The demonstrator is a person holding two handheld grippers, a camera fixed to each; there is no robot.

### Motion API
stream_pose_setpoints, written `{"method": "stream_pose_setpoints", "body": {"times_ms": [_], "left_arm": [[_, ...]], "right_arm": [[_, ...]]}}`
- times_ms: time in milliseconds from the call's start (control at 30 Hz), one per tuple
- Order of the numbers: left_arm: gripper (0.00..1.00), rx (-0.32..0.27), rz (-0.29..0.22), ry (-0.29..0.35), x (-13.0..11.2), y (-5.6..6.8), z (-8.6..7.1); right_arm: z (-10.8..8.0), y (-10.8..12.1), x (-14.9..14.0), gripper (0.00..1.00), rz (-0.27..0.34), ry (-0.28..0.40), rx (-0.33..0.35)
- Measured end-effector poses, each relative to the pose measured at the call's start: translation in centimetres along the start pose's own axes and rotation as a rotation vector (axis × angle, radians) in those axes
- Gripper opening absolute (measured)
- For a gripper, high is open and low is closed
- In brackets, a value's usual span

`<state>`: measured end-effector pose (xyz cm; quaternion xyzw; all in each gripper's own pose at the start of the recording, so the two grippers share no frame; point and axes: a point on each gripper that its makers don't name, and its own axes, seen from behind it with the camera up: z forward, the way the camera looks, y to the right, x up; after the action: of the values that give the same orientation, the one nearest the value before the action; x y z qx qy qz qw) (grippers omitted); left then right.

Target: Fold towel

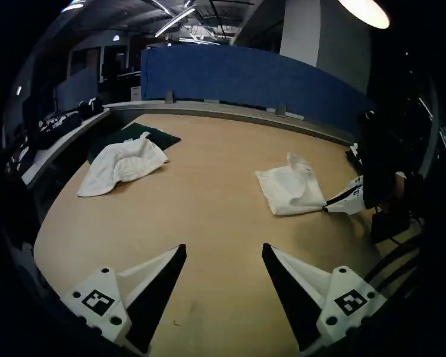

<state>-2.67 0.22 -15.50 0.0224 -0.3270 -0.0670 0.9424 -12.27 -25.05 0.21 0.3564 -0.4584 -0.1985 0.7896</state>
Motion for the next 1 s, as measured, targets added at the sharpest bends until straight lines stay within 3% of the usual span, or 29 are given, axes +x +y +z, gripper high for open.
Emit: {"method": "stream_pose_setpoints", "body": {"times_ms": [233,567,800,1000], "left_arm": [[0.95,-0.001,0.003,0.000,0.1,0.0,0.0],[0.95,-0.001,0.006,0.001,0.2,0.0,0.0],[0.95,0.000,0.007,0.008,0.6,0.0,-0.3],[0.95,-0.002,0.011,0.023,1.2,0.1,-0.6]], "right_arm": [[0.2,-0.1,0.1,0.06,0.013,0.004,0.000],[-0.3,0.0,0.6,0.03,0.019,0.025,-0.007],[-2.5,-0.1,3.2,0.02,0.008,0.085,-0.012],[-5.0,0.0,7.3,0.02,-0.006,0.158,-0.021]]}}
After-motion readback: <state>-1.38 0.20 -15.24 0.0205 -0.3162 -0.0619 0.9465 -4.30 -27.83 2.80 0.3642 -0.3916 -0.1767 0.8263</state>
